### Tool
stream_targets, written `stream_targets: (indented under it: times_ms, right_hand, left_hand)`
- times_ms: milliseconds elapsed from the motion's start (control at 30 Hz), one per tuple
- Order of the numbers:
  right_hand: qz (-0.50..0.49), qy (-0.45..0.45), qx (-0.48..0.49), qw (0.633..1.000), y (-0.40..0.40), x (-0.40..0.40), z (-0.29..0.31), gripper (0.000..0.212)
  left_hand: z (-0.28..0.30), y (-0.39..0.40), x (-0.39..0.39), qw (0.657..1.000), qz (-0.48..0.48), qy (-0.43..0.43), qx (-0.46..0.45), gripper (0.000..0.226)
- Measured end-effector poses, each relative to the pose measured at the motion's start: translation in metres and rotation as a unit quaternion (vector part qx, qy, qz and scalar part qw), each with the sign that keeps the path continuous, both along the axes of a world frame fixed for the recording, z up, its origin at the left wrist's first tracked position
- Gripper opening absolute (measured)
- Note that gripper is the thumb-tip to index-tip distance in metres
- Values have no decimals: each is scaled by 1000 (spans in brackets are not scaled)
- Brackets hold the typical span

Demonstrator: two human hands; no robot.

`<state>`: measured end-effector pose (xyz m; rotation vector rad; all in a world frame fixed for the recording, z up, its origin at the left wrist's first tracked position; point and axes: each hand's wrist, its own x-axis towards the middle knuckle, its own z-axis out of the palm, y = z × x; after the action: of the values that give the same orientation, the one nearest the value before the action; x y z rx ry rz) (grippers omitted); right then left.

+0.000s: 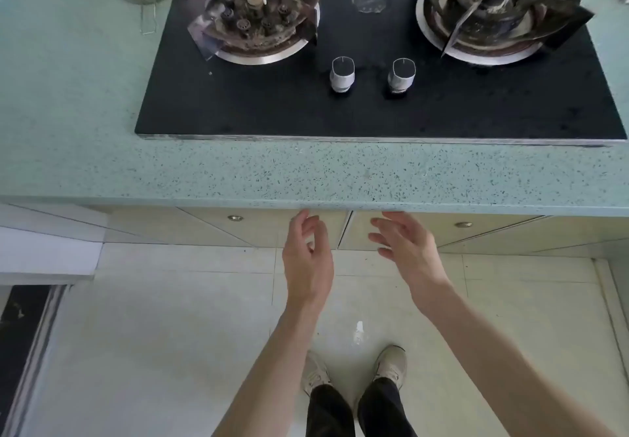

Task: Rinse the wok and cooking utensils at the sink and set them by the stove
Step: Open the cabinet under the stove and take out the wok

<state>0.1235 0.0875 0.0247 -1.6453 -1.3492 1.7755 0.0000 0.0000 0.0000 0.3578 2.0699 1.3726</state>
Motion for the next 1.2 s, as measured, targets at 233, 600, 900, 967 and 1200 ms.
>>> stream_targets:
  times_ms: [233, 600, 900, 967, 1200]
  right_hand:
    - [-155, 173, -159, 960, 4, -19, -3, 18]
    - [-190, 178, -187, 947, -10, -24, -5, 13]
    - [-211, 120, -153, 958, -60, 8, -9, 19]
    - [-212, 101, -129, 963, -69, 14, -9, 26]
    - [-199, -15, -45, 979, -92, 30, -15, 28]
  left_hand:
    - [7, 26, -6, 972, 87, -210, 66, 19]
    - [21, 10, -10, 915, 79, -369, 139, 32]
    - [12, -27, 2, 902, 78, -396, 156, 36]
    - [13, -35, 4, 907, 74, -387, 148, 30]
    - [9, -55, 20, 910, 140, -372, 118, 20]
